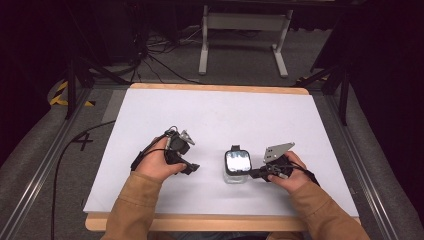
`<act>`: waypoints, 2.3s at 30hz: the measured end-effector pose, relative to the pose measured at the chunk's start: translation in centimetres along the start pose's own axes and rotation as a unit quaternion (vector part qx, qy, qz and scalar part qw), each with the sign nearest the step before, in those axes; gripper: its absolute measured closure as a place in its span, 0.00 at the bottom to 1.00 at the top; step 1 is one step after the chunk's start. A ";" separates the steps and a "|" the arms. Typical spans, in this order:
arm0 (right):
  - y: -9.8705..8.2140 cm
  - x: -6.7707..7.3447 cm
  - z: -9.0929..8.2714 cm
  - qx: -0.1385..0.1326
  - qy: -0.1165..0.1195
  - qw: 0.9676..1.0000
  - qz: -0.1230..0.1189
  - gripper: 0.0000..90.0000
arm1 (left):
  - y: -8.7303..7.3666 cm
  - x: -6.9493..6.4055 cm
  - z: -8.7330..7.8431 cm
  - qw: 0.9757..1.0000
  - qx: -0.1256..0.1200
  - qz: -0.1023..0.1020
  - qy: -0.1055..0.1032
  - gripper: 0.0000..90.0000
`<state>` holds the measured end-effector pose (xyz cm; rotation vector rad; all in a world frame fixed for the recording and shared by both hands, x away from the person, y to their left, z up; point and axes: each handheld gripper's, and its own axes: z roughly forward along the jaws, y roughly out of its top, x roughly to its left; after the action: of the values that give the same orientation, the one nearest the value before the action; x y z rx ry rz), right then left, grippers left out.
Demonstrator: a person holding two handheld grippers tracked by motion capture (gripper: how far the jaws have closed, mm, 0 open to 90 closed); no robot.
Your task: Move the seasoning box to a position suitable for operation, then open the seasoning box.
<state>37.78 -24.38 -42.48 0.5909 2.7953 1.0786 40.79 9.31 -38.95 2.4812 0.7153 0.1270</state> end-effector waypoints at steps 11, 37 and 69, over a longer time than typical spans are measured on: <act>-0.3 0.4 -1.1 -0.010 -0.012 1.000 0.004 0.95 | 1.5 -0.2 -0.3 1.000 -0.020 0.013 -0.002 0.41; -4.8 0.8 -6.2 -0.066 -0.082 0.991 0.083 0.88 | 8.6 -1.9 0.5 0.984 -0.151 0.024 -0.088 0.78; -5.0 2.6 -5.6 -0.065 -0.073 0.992 0.084 0.86 | 10.4 -1.6 3.3 0.985 -0.119 -0.013 -0.121 0.99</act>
<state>32.54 -30.31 -41.49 0.8639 2.5657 1.1853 45.06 -0.45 -36.12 2.2103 0.5903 -0.0938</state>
